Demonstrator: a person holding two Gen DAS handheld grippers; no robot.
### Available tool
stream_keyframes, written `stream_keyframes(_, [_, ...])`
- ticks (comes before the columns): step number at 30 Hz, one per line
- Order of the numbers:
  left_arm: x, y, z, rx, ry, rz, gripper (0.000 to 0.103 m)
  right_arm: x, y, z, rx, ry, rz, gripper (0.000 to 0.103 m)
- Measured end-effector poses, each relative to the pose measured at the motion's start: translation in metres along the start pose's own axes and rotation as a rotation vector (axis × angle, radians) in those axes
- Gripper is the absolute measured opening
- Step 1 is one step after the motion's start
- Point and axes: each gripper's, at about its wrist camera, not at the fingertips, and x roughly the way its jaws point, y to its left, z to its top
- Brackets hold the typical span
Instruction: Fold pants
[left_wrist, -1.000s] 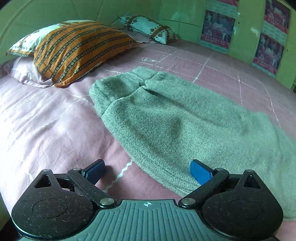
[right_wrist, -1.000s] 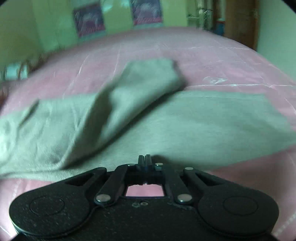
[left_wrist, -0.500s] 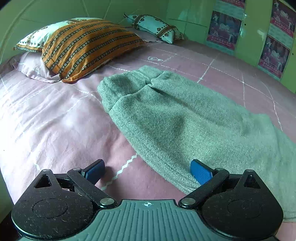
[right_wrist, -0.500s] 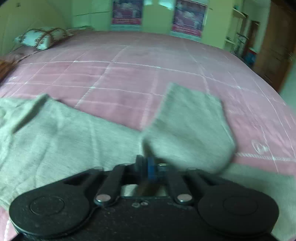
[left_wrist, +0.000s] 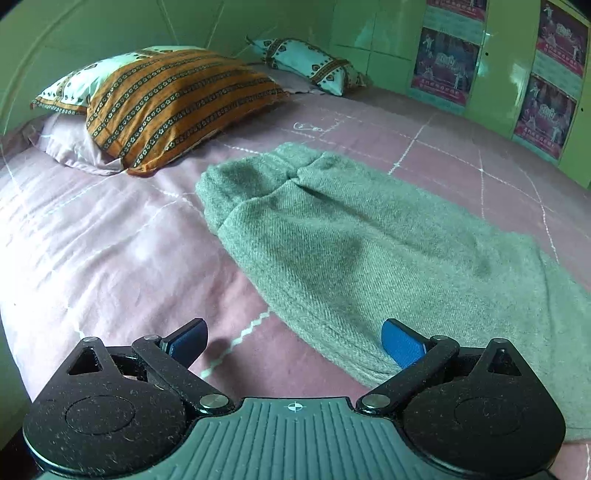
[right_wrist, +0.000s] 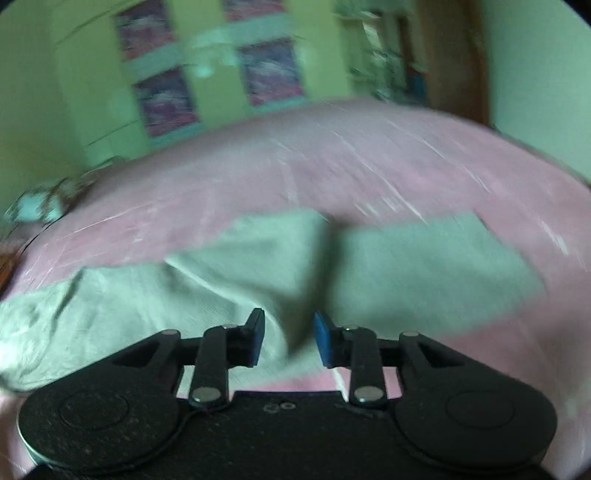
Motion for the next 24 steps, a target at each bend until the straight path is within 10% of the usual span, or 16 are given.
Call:
stream_keyframes(2, [-0.001, -0.001, -0.001, -0.012, 0.004, -0.002, 0.100, 0.020, 0.023, 0.011, -0.148, 0.024, 0.019, 0.042])
stream_keyframes(8, [0.000, -0.004, -0.002, -0.003, 0.021, 0.001, 0.100, 0.091, 0.085, 0.013, -0.586, 0.123, -0.014, 0.039])
stream_keyframes(9, [0.001, -0.003, -0.002, -0.005, 0.025, -0.002, 0.100, 0.100, 0.088, 0.013, -0.625, 0.142, -0.029, 0.035])
stream_keyframes(10, [0.002, -0.003, -0.002, -0.004, 0.028, -0.003, 0.100, 0.106, 0.089, 0.014, -0.632, 0.143, -0.044, 0.007])
stream_keyframes(14, [0.002, -0.002, -0.002, 0.006, 0.026, -0.009, 0.100, 0.064, 0.037, 0.041, -0.264, -0.009, -0.033, 0.000])
stream_keyframes(19, [0.004, -0.004, -0.005, 0.006, 0.018, -0.004, 0.100, -0.014, -0.102, 0.011, 0.543, -0.163, 0.019, 0.000])
stream_keyframes(24, [0.004, -0.005, -0.003, 0.010, 0.024, -0.002, 0.100, -0.013, -0.158, -0.031, 0.651, -0.079, -0.007, 0.014])
